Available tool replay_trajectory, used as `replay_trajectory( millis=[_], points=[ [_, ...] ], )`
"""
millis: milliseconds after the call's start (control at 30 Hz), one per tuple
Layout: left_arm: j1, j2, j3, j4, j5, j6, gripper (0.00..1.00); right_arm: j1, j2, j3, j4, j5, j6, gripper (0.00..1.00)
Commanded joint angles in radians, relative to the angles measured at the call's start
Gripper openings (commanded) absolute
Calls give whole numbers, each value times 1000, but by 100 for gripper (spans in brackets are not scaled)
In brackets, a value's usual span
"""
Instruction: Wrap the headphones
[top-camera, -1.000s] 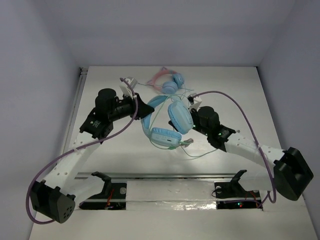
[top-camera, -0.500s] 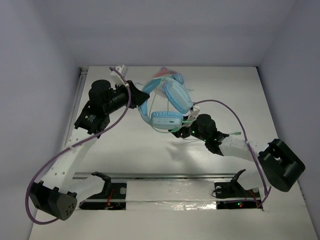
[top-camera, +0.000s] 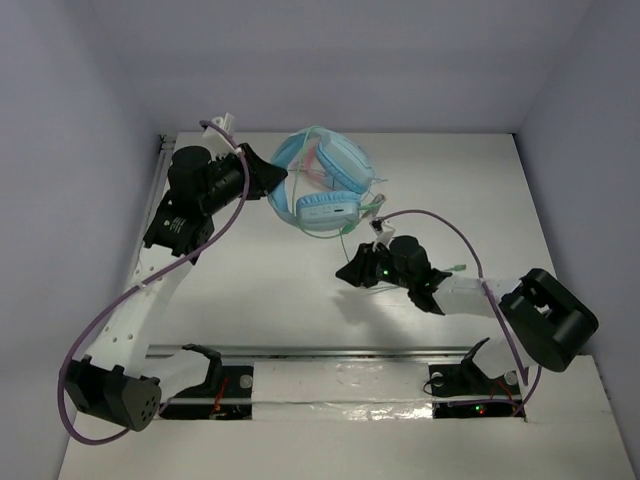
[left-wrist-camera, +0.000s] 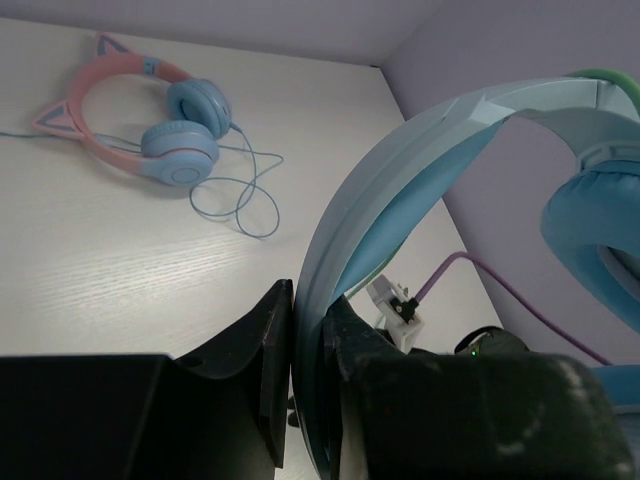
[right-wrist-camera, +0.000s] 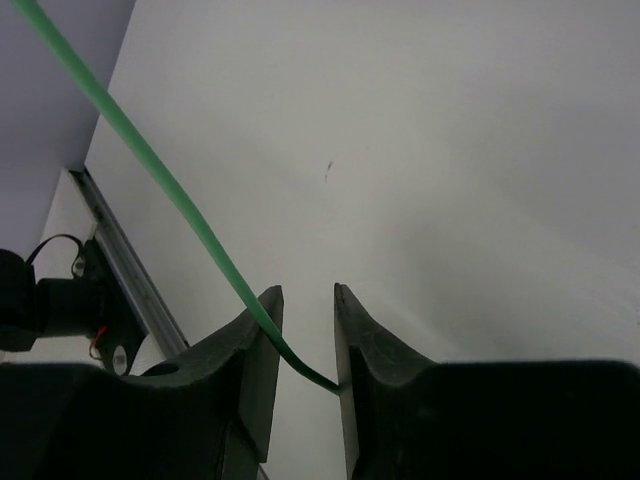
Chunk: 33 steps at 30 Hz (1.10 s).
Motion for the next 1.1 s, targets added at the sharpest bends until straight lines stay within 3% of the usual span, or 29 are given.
replay_trajectory(
  millis=[0, 67, 200, 267, 400, 667, 833, 1067],
  points=[
    [15, -10, 96, 72, -58, -49, 0, -5, 6, -28, 106, -87, 35, 32],
    [35, -10, 93, 79, -88, -52, 0, -5, 24, -31, 115, -142, 48, 28],
    [59, -11, 30, 159, -134, -120, 0, 17, 55, -23, 157, -225, 68, 4],
    [60, -11, 19, 168, -212, -131, 0, 63, 20, -35, 178, -212, 93, 1],
    [60, -33, -86, 272, -374, -202, 0, 107, -37, -29, 97, -182, 98, 0],
    [60, -14, -218, 394, -531, -296, 0, 198, -118, 79, -170, -75, 58, 1],
    [41, 12, -269, 372, -649, -255, 0, 287, -135, 199, -429, -11, 25, 1],
    [-60, 10, -307, 204, -868, -171, 0, 370, -178, 391, -786, 80, -15, 1]
  ],
)
